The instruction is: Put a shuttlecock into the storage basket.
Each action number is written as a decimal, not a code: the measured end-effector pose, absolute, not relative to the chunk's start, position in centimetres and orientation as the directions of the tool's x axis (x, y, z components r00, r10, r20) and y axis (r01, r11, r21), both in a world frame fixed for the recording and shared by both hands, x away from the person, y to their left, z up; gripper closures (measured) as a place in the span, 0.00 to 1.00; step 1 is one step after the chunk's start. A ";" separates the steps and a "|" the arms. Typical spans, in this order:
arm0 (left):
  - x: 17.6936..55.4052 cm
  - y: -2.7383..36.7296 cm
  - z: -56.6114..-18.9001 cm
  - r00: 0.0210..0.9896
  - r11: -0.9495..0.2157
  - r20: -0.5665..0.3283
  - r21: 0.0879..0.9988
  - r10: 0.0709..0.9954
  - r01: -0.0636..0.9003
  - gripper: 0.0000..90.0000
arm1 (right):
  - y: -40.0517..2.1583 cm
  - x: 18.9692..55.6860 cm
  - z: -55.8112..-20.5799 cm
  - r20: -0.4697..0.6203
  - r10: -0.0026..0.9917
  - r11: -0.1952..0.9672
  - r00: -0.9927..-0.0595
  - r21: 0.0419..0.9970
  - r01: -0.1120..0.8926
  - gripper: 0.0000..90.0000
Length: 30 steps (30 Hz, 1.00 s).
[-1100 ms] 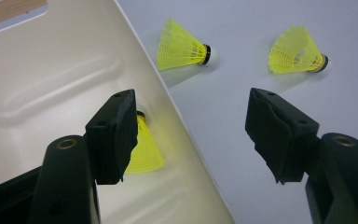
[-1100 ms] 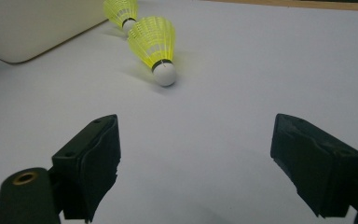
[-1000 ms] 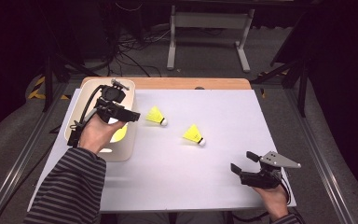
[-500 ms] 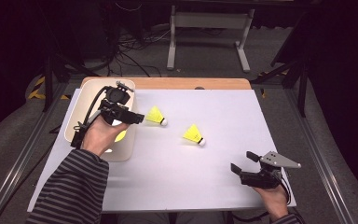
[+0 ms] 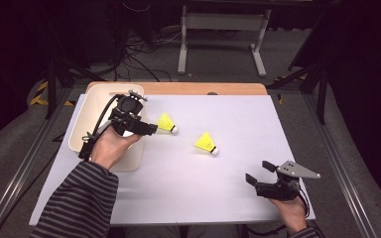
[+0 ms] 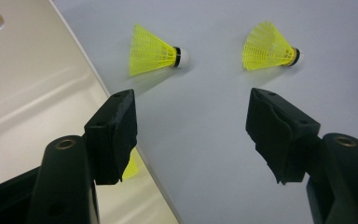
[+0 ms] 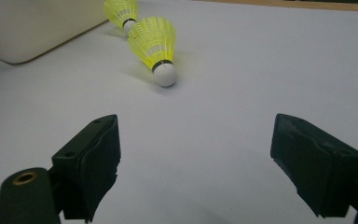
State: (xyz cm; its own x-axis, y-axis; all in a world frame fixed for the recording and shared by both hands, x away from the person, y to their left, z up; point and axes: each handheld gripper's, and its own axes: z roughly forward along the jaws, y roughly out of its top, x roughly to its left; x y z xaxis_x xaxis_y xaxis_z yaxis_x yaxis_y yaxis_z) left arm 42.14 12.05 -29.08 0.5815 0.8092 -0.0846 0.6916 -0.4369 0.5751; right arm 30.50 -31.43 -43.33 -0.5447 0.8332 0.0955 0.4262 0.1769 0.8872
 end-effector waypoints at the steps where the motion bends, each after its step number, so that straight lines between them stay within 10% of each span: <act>1: 42.1 12.0 -29.1 0.582 -0.437 -0.084 0.576 0.809 0.691 0.38 | -31.4 30.5 -43.3 0.098 0.833 0.174 -0.545 0.888 0.426 0.18; 30: 40.7 10.4 -30.7 0.626 -0.468 -0.104 0.573 0.773 0.673 0.37 | -31.4 30.5 -43.3 0.101 0.833 0.171 -0.544 0.888 0.427 0.18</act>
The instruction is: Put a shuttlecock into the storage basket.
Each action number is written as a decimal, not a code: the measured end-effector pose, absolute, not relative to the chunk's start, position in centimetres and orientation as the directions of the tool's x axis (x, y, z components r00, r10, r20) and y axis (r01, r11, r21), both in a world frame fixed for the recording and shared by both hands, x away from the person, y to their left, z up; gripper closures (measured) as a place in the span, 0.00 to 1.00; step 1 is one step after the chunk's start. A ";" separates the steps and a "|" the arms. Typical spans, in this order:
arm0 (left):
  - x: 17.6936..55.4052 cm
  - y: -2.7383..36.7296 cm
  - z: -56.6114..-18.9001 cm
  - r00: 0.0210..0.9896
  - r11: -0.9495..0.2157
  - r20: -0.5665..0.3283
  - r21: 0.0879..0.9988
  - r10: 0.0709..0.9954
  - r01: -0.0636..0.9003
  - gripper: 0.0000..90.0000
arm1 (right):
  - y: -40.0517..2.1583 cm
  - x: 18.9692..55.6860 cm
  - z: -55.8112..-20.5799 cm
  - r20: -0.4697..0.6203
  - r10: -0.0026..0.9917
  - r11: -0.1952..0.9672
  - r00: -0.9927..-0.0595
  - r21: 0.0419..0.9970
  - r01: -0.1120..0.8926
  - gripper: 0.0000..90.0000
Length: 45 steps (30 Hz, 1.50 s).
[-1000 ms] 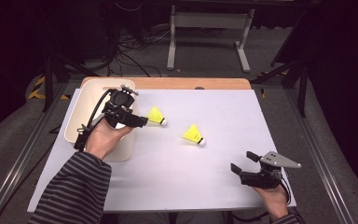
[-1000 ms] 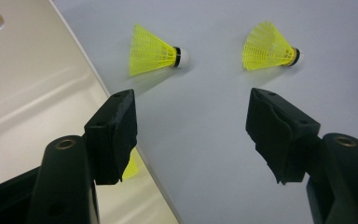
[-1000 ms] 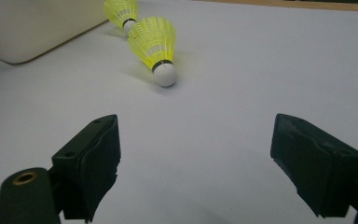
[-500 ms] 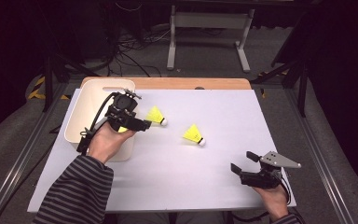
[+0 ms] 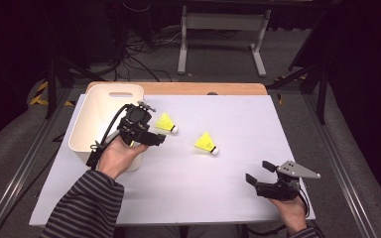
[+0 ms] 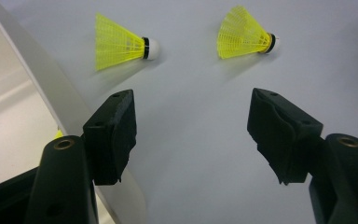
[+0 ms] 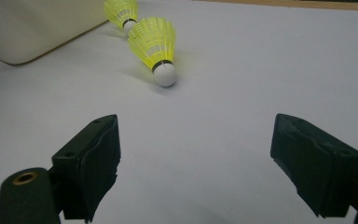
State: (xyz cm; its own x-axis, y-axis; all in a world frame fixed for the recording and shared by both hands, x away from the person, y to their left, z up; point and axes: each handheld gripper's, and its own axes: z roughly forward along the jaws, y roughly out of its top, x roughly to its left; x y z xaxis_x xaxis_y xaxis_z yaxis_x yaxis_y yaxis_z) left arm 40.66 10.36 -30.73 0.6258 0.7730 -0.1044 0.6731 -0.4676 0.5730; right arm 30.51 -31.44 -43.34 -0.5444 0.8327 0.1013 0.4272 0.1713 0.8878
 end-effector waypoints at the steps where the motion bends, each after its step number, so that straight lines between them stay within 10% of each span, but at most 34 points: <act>1: 40.6 10.3 -30.8 0.627 -0.467 -0.107 0.573 0.772 0.673 0.37 | -31.4 30.5 -43.3 0.101 0.833 0.172 -0.544 0.888 0.427 0.18; 45: 38.5 9.3 -34.4 0.664 -0.495 -0.120 0.572 0.738 0.654 0.35 | -31.4 30.5 -43.4 0.102 0.832 0.172 -0.545 0.887 0.428 0.18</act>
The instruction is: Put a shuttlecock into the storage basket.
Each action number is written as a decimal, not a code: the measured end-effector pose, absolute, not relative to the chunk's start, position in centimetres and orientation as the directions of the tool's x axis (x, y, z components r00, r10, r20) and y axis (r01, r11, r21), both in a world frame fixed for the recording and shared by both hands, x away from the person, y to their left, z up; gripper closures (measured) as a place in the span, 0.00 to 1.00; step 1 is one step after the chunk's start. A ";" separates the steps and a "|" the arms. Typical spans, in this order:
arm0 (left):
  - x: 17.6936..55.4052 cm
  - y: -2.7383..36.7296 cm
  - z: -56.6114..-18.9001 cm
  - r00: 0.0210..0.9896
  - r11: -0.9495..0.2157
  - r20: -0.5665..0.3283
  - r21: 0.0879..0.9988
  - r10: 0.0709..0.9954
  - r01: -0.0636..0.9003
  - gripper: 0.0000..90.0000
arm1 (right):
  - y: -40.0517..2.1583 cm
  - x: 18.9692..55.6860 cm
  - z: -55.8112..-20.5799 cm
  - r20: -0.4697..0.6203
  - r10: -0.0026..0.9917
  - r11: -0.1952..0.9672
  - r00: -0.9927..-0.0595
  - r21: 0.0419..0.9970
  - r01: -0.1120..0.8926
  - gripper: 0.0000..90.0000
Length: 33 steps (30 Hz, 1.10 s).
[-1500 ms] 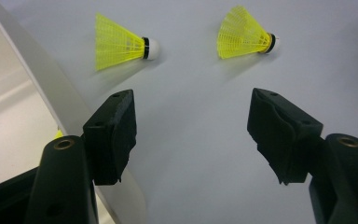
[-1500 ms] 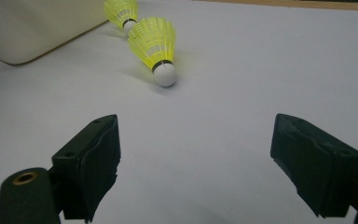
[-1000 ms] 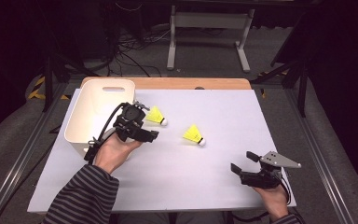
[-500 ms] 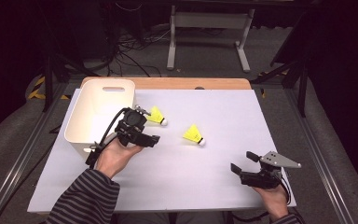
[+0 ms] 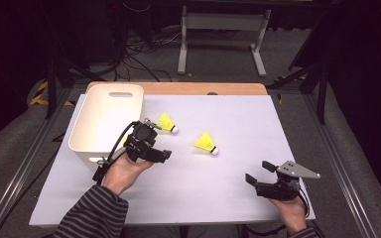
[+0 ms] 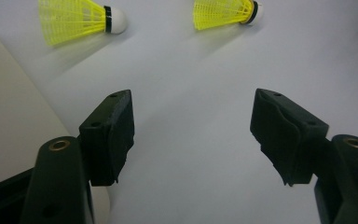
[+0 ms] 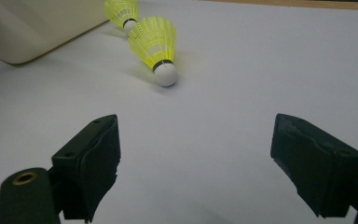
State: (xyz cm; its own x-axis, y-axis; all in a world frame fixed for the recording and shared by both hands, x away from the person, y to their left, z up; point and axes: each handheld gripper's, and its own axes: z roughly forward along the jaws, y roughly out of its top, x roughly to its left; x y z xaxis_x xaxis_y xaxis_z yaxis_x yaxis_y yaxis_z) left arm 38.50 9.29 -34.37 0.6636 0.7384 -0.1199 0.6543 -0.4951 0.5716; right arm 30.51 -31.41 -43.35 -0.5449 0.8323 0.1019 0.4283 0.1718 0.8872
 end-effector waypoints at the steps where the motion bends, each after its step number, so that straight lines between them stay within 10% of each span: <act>1: 38.5 9.3 -34.4 0.668 -0.499 -0.117 0.573 0.735 0.650 0.34 | -31.4 30.5 -43.4 0.102 0.832 0.172 -0.545 0.887 0.428 0.18; 33: 36.9 7.9 -35.4 0.708 -0.522 -0.116 0.595 0.697 0.611 0.35 | -31.4 30.5 -43.3 0.103 0.833 0.171 -0.544 0.887 0.429 0.18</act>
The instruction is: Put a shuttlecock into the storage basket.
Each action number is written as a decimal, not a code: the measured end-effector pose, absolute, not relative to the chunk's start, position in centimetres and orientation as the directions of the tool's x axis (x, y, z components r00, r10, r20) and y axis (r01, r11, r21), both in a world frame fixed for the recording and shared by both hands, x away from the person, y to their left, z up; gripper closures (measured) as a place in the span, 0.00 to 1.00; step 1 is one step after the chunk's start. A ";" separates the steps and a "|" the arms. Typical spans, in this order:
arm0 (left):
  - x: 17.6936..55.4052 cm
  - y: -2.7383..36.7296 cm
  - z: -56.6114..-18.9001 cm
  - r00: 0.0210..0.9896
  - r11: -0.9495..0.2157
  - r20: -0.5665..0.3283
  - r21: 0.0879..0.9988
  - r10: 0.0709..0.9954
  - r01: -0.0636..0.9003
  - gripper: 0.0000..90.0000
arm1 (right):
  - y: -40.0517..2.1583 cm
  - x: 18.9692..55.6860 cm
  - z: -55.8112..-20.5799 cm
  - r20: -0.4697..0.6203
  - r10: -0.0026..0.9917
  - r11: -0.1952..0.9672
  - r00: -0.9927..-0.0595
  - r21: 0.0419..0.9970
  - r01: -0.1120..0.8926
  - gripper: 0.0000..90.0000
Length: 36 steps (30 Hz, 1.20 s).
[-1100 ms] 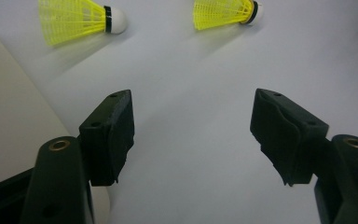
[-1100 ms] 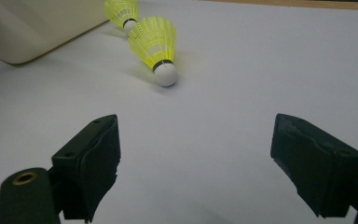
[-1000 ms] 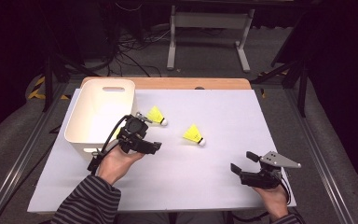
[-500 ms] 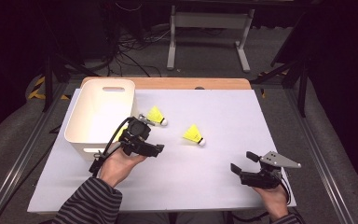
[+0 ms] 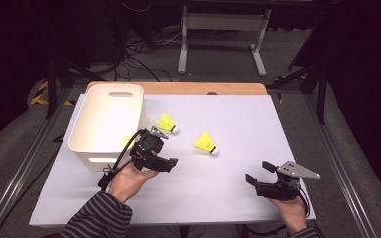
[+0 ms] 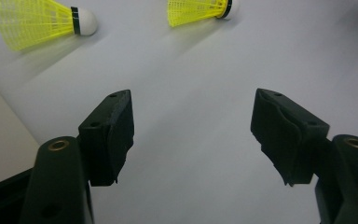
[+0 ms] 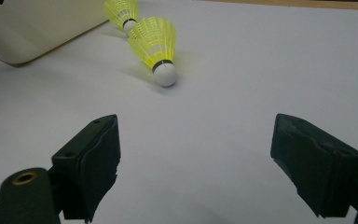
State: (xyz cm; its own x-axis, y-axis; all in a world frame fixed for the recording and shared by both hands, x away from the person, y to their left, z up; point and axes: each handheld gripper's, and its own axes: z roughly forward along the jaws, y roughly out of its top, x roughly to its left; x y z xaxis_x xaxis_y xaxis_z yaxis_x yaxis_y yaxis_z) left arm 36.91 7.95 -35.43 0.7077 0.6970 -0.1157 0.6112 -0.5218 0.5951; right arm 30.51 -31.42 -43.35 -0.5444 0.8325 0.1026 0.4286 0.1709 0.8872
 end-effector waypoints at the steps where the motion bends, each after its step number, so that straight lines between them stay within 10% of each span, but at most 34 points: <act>1: 36.8 7.9 -35.5 0.707 -0.521 -0.116 0.596 0.697 0.611 0.35 | -31.4 30.5 -43.4 0.102 0.832 0.171 -0.545 0.887 0.428 0.18; 36: 35.5 9.2 -38.6 0.704 -0.495 -0.150 0.610 0.694 0.619 0.34 | -31.4 30.6 -43.3 0.098 0.843 0.168 -0.529 0.886 0.432 0.17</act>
State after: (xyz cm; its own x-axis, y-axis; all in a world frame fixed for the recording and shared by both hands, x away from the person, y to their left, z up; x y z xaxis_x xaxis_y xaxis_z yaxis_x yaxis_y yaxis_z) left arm 35.55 9.20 -38.63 0.7037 0.6944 -0.1504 0.6190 -0.4952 0.6096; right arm 30.57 -31.40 -43.28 -0.5290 0.8430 0.0977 0.4320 0.1684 0.8860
